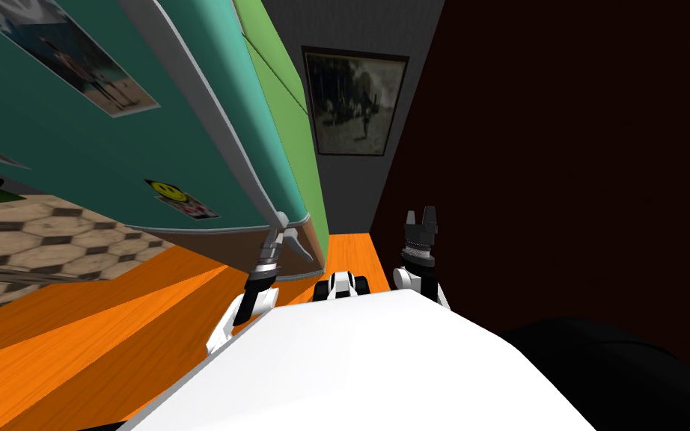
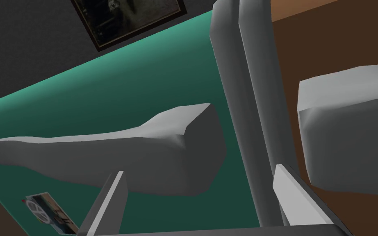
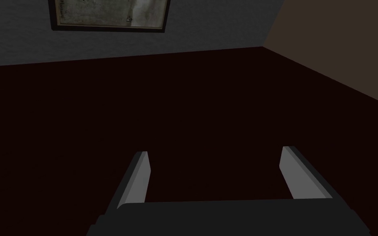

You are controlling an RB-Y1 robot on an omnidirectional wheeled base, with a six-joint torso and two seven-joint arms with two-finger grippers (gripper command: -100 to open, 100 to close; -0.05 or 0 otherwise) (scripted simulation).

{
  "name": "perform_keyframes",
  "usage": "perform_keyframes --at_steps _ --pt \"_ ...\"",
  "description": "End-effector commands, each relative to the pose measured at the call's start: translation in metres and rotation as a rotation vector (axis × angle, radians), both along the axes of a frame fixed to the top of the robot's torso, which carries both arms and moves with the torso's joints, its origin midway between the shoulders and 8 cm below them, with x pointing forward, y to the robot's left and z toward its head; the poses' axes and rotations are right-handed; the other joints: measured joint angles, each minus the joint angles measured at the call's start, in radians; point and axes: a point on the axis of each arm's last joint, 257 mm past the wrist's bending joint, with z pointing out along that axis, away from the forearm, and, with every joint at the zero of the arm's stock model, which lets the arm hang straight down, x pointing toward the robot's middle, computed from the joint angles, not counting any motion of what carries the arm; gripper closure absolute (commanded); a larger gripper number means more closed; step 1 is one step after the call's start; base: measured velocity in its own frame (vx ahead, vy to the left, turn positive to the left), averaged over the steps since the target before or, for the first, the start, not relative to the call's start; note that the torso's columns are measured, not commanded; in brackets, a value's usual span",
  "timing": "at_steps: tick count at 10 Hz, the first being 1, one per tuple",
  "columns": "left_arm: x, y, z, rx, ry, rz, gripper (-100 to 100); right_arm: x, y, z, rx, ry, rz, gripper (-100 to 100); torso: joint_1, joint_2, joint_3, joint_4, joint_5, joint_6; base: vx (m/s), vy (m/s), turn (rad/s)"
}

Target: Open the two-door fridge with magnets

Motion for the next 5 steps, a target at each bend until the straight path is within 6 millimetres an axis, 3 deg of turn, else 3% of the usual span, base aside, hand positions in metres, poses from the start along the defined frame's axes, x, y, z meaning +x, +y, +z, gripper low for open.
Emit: perform_keyframes --at_steps 1,5 --pt "0.0 0.012 0.003 0.028 0.041 0.018 -100 0.0 0.0 0.0 0.0 0.0 0.0 0 0.0 0.0 0.0 0.0 0.0 0.0 0.009 -0.036 0.007" --pt "-0.001 0.027 0.009 0.068 0.09 0.039 -100 0.0 0.0 0.0 0.0 0.0 0.0 0 -0.003 0.003 0.002 0.001 -0.001 0.0 0.008 -0.047 0.011"
